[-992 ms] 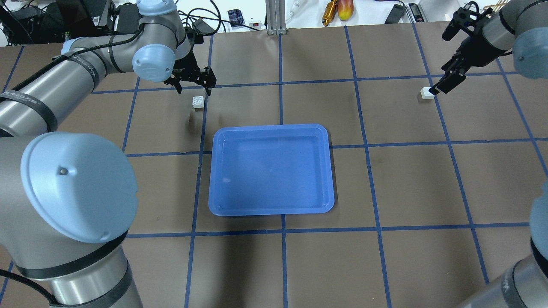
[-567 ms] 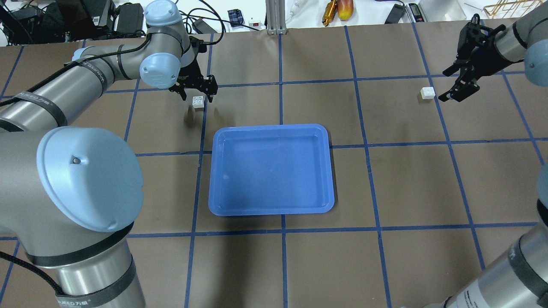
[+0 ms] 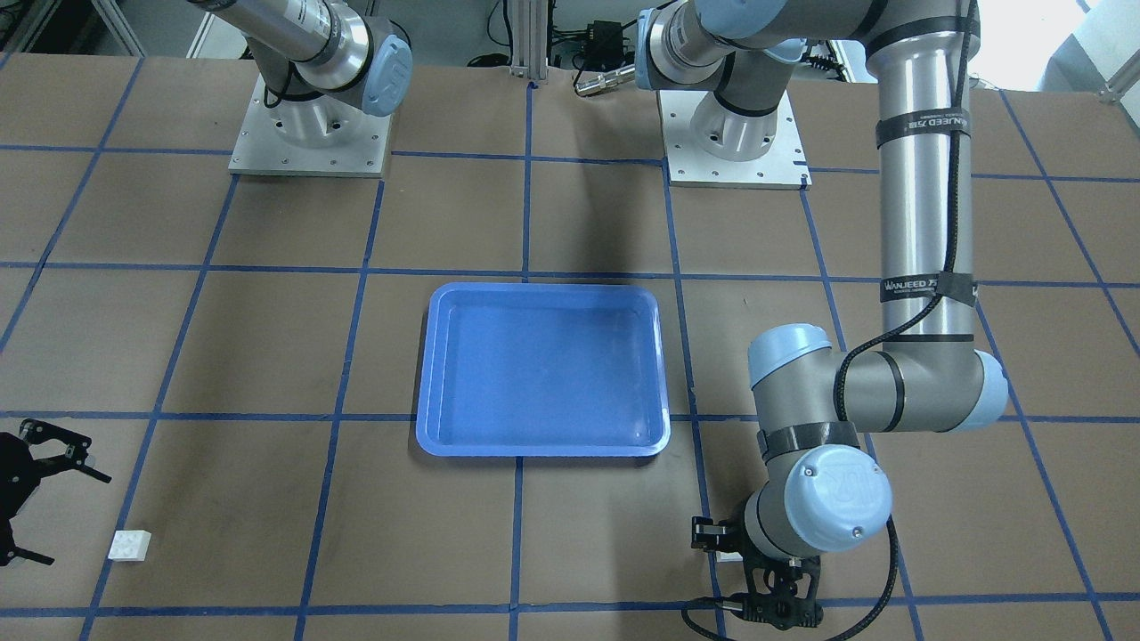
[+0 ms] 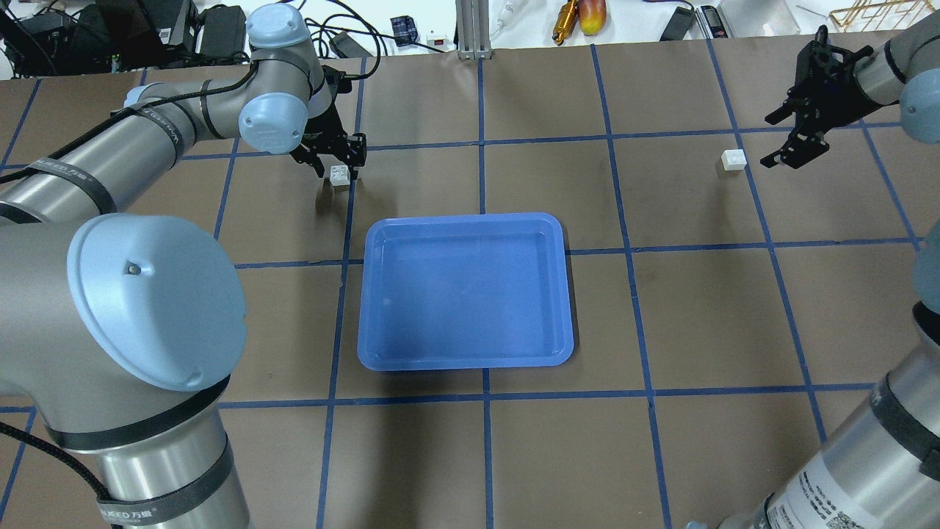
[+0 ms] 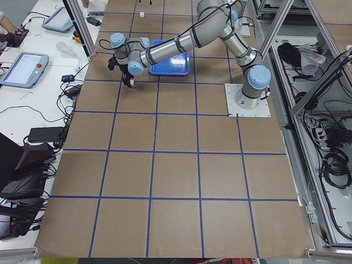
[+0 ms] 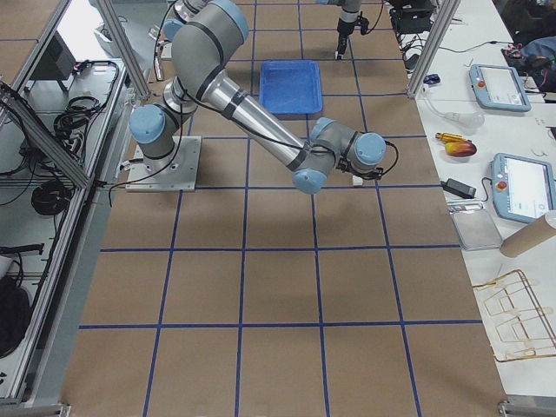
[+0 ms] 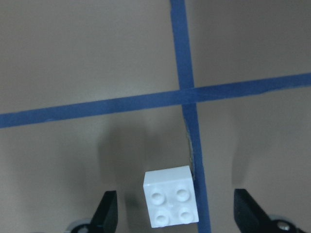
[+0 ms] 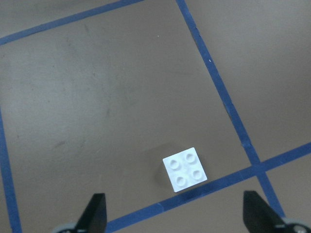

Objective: Assemble white blocks and place on blue tray

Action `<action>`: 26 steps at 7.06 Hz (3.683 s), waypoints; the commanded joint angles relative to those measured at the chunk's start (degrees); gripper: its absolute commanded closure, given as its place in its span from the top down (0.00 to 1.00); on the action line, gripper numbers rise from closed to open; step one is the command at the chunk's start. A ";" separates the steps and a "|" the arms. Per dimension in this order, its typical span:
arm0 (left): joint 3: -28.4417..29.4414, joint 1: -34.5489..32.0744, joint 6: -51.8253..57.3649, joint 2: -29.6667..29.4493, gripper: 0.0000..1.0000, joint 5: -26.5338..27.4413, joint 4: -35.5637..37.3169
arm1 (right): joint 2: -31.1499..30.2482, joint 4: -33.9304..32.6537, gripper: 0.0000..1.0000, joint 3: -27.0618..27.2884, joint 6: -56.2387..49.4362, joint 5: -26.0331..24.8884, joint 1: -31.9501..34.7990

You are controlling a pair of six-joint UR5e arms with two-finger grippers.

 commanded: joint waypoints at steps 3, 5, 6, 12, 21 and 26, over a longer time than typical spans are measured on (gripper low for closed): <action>0.04 -0.05 -2.35 1.09 0.10 -0.81 -0.69 | 4.37 -0.81 0.99 -2.68 -7.29 1.88 -0.03; -0.74 -2.32 -5.05 6.26 0.10 -1.78 -7.35 | 5.43 0.41 0.99 -2.95 -11.01 0.84 -0.03; -4.15 -5.90 -10.38 9.94 0.10 -2.04 -7.73 | 5.87 0.59 0.99 -2.86 -11.11 0.74 -0.03; -26.66 -20.27 -25.65 18.68 0.10 -2.13 9.55 | 7.72 3.41 0.99 -5.06 -15.50 -3.04 1.38; -29.32 -20.18 -26.35 16.92 0.74 -2.83 10.46 | 7.20 3.76 0.10 -5.24 -14.97 -4.00 2.26; -28.27 -19.22 -25.39 18.58 0.81 -4.76 10.46 | 2.19 15.15 0.00 -7.17 -14.62 -4.11 6.20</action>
